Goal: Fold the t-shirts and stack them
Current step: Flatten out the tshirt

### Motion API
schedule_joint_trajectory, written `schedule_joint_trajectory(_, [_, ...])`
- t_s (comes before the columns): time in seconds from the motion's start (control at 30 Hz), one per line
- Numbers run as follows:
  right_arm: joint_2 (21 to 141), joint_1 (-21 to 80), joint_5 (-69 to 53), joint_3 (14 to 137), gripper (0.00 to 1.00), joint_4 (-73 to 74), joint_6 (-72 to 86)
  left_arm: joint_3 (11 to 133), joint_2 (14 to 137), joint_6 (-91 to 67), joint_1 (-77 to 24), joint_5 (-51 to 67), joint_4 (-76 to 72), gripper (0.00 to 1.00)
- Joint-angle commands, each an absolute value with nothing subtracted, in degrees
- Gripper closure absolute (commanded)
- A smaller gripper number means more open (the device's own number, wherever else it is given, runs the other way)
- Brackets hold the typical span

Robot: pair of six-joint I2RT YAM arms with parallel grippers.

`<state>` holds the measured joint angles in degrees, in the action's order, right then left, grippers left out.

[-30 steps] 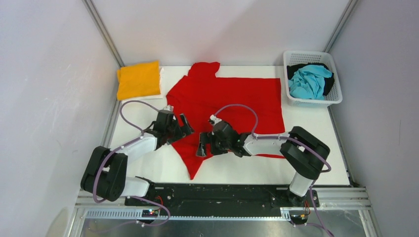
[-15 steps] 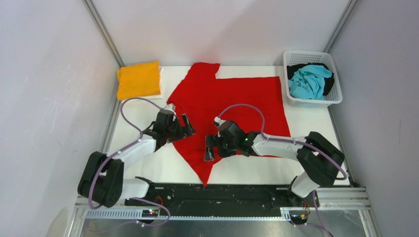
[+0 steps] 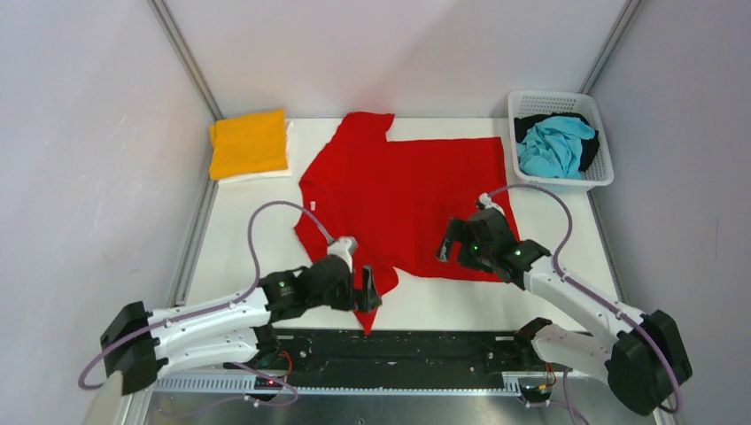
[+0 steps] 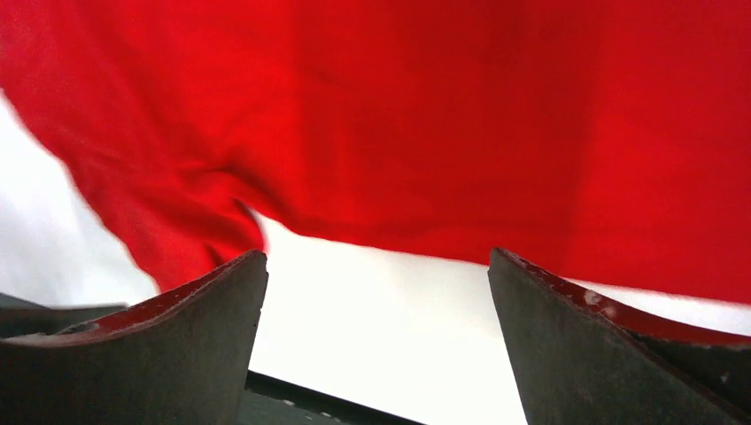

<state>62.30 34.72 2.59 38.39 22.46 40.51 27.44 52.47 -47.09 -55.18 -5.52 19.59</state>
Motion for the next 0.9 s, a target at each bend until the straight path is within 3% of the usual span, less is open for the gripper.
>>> schedule_joint_trajectory(0.0, [56.4,31.6,4.7,34.4,0.01,28.5,41.2,28.2,55.8,-56.9,-66.3,-9.2,25.1,0.02])
schedule_joint_trajectory(0.1, [53.4,30.5,4.2,32.3,0.01,28.9,40.3,29.5,61.9,-60.7,-70.0,-9.6,25.0,0.12])
schedule_joint_trajectory(0.37, [51.5,29.4,2.4,30.2,0.01,27.9,39.5,34.5,75.5,-62.0,-72.8,-9.6,24.8,0.54])
schedule_joint_trajectory(0.47, [51.2,29.1,2.1,29.8,0.01,27.7,39.4,36.7,76.1,-61.0,-72.7,-11.4,25.1,0.79])
schedule_joint_trajectory(0.5, [51.2,28.9,2.2,29.7,0.01,27.7,39.2,37.1,75.5,-60.5,-72.3,-12.2,25.6,0.92])
schedule_joint_trajectory(0.57, [51.0,28.6,2.1,29.7,0.01,27.9,39.0,37.6,73.7,-59.8,-71.2,-13.3,27.0,0.99])
schedule_joint_trajectory(0.87, [50.8,27.2,2.9,29.6,0.01,27.9,38.5,42.0,71.7,-48.7,-56.1,-12.3,26.1,1.0])
